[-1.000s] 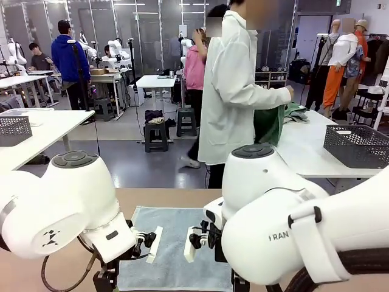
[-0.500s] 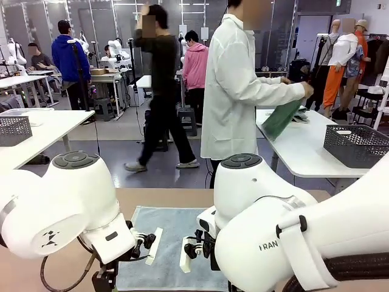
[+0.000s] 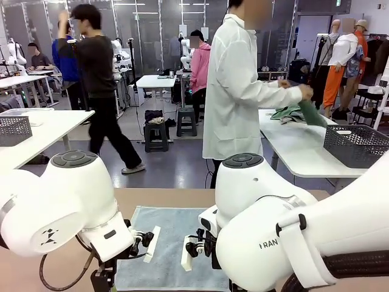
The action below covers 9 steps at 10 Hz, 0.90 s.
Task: Fold the towels and place them in the basket.
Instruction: When a person lays out a Towel with hook on the table, fold it in half twice.
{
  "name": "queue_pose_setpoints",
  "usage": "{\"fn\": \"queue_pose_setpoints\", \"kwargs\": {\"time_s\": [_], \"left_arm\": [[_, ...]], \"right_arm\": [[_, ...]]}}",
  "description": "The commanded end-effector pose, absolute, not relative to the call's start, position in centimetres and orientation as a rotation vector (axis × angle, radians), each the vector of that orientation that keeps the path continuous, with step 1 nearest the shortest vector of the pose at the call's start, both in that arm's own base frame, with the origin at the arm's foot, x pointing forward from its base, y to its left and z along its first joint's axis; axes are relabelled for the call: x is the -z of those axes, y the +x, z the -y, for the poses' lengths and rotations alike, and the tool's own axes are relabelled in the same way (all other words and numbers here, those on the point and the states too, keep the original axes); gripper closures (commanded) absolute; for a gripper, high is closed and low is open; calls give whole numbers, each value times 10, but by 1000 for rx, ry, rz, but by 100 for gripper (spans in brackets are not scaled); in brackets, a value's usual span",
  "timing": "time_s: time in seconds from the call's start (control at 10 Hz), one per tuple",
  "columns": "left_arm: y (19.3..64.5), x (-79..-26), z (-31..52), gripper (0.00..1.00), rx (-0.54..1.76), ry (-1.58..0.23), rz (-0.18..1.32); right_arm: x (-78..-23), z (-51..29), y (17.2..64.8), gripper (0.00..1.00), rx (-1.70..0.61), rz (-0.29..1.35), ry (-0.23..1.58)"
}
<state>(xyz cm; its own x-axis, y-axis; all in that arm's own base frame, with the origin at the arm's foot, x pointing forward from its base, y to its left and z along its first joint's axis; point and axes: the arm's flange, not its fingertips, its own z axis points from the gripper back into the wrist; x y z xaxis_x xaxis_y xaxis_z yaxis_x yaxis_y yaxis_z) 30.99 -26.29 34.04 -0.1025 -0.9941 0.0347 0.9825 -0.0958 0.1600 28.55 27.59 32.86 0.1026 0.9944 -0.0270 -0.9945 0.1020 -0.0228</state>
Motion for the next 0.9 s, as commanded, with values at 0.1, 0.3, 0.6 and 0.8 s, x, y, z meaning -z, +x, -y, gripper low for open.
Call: {"fn": "queue_pose_setpoints", "kwargs": {"time_s": [0.1, 0.3, 0.6, 0.8], "left_arm": [[316, -329, 247, 0, 1613, 60, 141], [316, -323, 245, 0, 1586, 55, 131], [316, -315, 240, 0, 1572, 48, 125], [313, -311, 237, 0, 1552, 33, 111]], "right_arm": [[-317, -269, 295, 0, -1466, 19, -29], [-309, -267, 298, 0, -1467, 8, 3], [-298, -264, 301, 0, -1480, 22, -2], [-295, -263, 300, 0, -1478, 21, 9]]}}
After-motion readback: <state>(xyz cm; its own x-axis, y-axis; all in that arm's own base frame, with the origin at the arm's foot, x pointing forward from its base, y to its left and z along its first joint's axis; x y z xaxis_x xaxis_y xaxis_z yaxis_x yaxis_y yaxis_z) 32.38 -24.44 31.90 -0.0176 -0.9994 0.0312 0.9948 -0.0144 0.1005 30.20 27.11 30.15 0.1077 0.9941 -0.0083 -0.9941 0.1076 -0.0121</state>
